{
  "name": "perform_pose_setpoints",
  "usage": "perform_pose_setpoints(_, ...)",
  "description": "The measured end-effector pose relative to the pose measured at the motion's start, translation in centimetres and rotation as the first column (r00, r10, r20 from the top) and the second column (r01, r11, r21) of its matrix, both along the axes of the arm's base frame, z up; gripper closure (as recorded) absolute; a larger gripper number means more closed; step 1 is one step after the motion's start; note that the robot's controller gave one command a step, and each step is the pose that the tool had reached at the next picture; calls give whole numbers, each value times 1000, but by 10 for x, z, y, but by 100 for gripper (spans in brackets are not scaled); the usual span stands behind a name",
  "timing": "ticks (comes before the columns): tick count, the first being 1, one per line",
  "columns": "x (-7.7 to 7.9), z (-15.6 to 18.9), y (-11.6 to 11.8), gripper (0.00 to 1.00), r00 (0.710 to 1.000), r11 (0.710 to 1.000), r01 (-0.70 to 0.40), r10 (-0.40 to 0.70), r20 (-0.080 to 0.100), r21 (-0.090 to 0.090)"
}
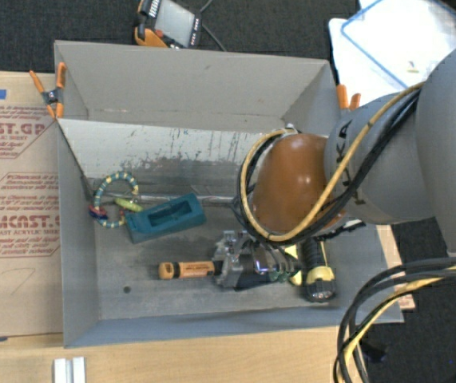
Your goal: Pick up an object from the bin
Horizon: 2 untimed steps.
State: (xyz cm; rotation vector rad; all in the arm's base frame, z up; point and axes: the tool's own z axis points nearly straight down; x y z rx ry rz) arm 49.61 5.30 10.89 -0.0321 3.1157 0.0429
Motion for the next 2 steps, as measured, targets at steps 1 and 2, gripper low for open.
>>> perform_pose_setpoints(1, 7, -17, -6, 100, 997, 997, -77, 77, 5, -2)
perform_pose_setpoints(2, -2, -4, -8, 100, 997, 997, -75, 75, -10, -2)
